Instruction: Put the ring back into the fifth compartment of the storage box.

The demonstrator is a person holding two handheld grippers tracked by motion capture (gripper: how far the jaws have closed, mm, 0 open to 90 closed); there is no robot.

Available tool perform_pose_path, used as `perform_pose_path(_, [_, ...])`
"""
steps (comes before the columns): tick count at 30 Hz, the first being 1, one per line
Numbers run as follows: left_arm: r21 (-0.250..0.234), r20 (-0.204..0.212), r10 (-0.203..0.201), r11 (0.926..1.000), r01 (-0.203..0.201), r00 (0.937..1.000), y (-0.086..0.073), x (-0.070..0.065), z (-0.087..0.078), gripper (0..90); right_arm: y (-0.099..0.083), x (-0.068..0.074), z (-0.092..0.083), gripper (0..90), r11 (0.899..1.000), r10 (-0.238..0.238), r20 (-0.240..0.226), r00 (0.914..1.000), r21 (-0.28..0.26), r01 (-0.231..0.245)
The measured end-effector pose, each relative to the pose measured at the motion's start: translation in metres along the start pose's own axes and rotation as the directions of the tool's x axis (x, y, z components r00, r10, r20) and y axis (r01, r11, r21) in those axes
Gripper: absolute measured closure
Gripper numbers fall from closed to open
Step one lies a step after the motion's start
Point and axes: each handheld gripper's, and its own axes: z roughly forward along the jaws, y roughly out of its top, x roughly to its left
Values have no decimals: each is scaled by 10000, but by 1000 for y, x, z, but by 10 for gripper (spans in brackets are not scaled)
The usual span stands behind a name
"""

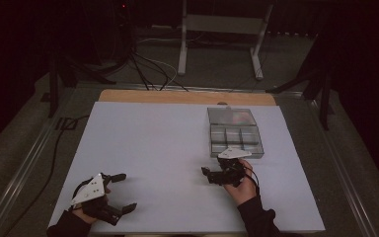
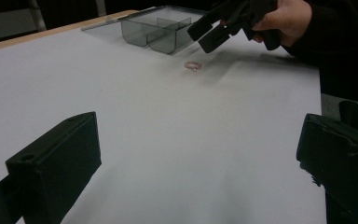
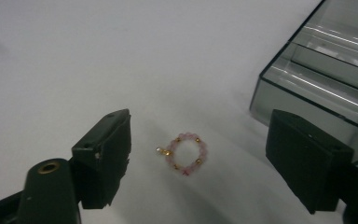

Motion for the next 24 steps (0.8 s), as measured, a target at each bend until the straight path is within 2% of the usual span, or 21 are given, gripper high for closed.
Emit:
perform_pose_path(1, [13,-1,18,10000,-18,10000,0,0,0,10,1,-1,1,260,10000,23,200,9998,39,-24])
perform_pose_path(4, [39,-3,31,10000,-31,10000,0,0,0,10,1,-1,3,319,9997,222,398,9990,125,-227])
perform_pose_path(10, [23,3,14,10000,-14,10000,0,0,0,10,2,-2,5,416,9985,444,394,9982,294,-456])
perform_pose_path(15, [17,5,19,10000,-19,10000,0,0,0,10,2,-2,8,506,9978,458,418,9981,457,-477])
perform_pose_path(24, [-4,21,5,10000,-5,10000,0,0,0,10,2,-1,17,646,9968,165,573,9982,768,-209])
